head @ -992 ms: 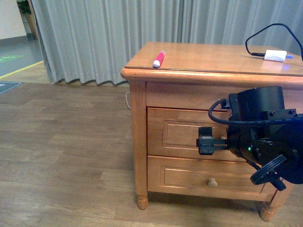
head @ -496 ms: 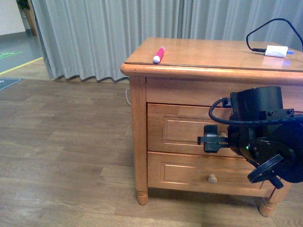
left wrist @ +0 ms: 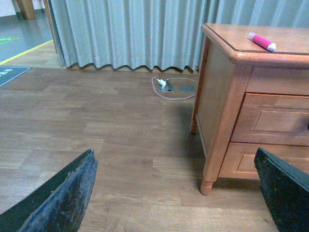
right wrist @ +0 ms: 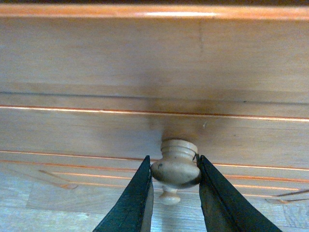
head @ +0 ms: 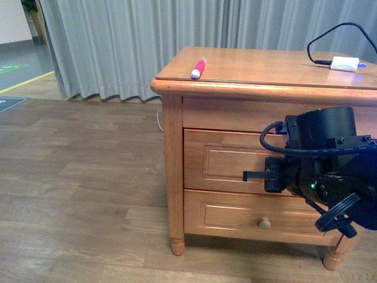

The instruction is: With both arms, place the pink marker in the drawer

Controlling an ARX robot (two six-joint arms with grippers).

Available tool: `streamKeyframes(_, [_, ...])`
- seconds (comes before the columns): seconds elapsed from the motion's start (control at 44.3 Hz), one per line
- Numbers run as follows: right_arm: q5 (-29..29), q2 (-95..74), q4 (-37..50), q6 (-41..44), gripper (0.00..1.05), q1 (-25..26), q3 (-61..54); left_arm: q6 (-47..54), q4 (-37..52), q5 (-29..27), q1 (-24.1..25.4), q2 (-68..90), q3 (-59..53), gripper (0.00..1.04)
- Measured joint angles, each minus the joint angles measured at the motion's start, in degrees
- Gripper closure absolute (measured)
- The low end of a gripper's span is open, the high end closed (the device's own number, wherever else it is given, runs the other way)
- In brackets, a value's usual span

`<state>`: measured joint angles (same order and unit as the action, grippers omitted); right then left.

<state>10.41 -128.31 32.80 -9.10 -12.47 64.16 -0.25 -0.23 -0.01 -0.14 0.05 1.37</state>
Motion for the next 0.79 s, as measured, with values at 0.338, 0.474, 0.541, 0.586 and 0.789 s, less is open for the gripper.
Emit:
streamKeyframes(0.338, [-6.0, 15.5, 1.1, -3.3, 0.85, -1.2, -22.4, 0.0, 0.0, 0.0, 0.0, 0.0, 0.0, 0.06])
streamKeyframes(0.474, [-8.5, 21.3, 0.8, -4.5, 0.85, -1.4, -29.7, 0.0, 0.0, 0.0, 0.0, 0.0, 0.0, 0.06])
streamKeyframes(0.541, [-9.9, 24.1, 0.1, -4.7, 0.82, -1.4, -32.4, 0.0, 0.0, 0.0, 0.0, 0.0, 0.0, 0.06])
streamKeyframes(0.586, [-10.0, 26.2, -0.7, -5.4, 0.75, -1.4, -34.3, 0.0, 0.0, 0.0, 0.0, 0.0, 0.0, 0.06])
streamKeyframes(0.789, [-12.4, 46.1, -11.3, -9.5, 0.34, -0.5, -41.6, 0.0, 0.0, 0.0, 0.0, 0.0, 0.0, 0.06])
